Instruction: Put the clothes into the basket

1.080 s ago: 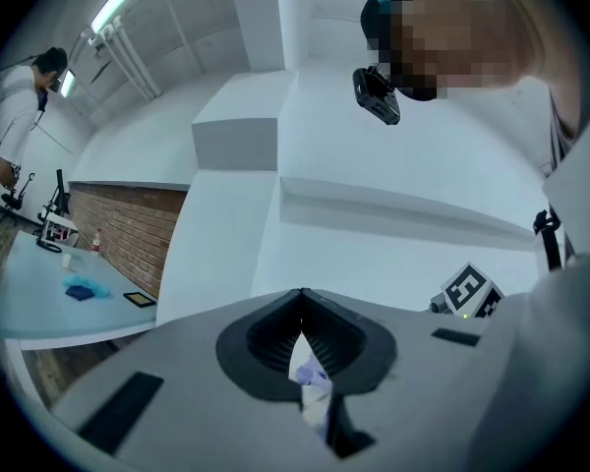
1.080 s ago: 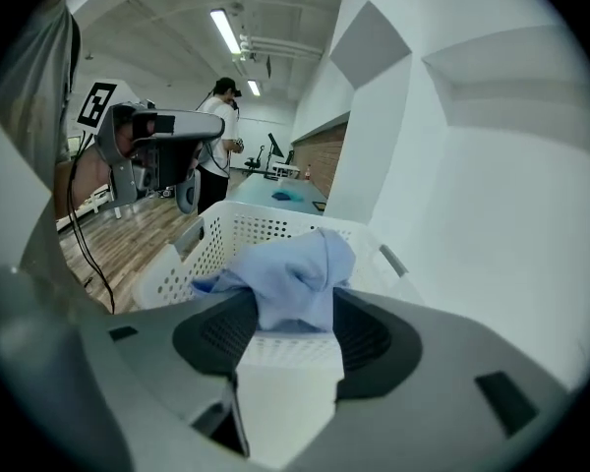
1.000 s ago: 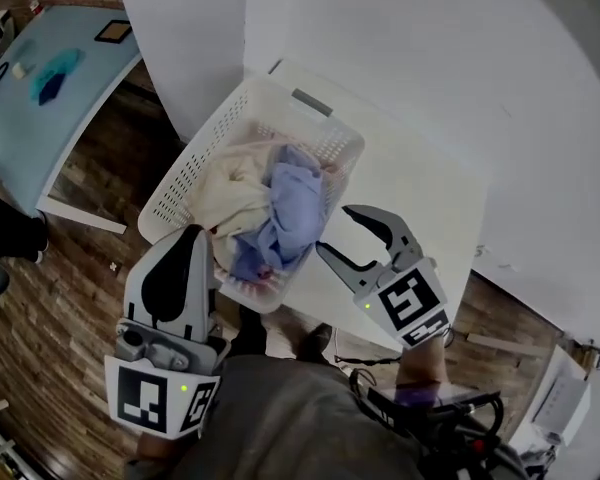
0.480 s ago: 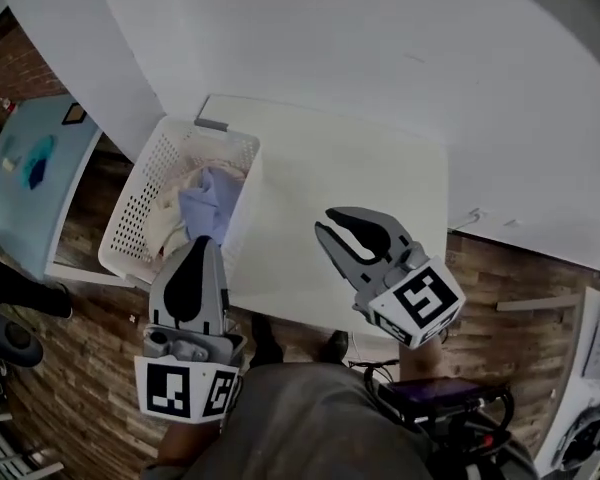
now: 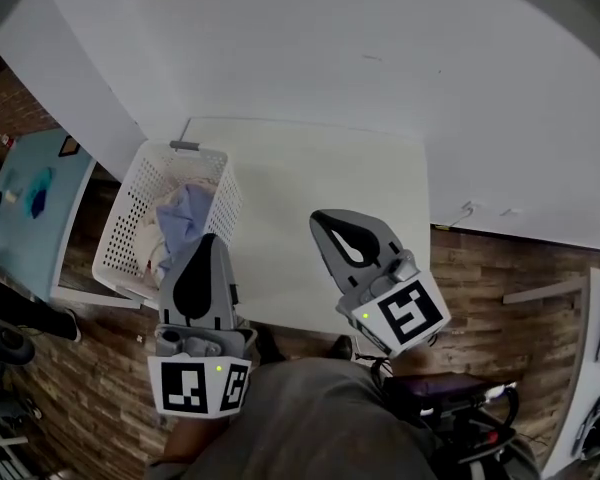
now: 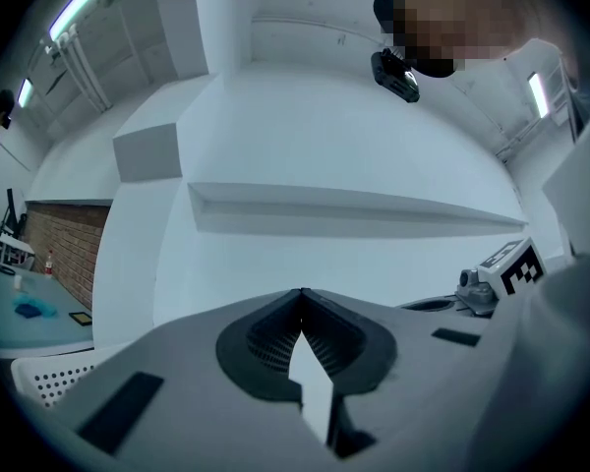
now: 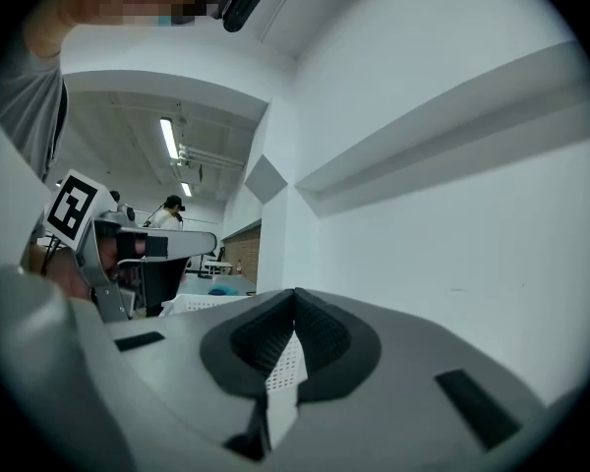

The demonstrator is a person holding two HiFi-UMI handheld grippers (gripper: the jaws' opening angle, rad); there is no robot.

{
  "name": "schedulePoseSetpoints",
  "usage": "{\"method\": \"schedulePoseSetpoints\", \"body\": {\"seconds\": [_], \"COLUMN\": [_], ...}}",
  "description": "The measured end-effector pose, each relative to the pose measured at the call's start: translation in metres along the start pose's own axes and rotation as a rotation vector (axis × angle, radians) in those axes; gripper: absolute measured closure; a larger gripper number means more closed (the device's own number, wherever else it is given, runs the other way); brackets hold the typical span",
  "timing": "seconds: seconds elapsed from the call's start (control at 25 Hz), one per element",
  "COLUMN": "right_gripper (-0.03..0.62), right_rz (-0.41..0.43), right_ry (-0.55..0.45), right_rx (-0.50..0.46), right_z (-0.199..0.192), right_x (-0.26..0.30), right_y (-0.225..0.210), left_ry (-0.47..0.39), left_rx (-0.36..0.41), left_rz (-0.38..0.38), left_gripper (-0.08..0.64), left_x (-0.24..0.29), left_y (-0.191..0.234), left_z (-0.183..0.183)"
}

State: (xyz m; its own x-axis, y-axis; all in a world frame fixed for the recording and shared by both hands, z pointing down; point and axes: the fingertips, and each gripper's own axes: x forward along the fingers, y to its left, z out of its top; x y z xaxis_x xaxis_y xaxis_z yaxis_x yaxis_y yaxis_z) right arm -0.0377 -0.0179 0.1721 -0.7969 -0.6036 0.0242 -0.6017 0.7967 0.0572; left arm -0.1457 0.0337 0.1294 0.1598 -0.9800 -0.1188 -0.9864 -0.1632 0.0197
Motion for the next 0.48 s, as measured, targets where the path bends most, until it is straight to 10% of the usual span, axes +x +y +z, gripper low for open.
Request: {"method": "schedulePoseSetpoints", "body": {"seconds": [0.48], "right_gripper": [0.584], "right_rz": [-0.016], "right_ry": [-0.049], "right_rx": [-0.012], "right_z": [0.015], "right_x": [-0.005], "right_y": [-0.001], "left_ry": [-0.013], "left_rx": [0.019], "left_rz": [-0.019], "left_gripper": [0.552], "left_x": [-0.003], "left_y": [-0.011], "left_z": [0.007]}}
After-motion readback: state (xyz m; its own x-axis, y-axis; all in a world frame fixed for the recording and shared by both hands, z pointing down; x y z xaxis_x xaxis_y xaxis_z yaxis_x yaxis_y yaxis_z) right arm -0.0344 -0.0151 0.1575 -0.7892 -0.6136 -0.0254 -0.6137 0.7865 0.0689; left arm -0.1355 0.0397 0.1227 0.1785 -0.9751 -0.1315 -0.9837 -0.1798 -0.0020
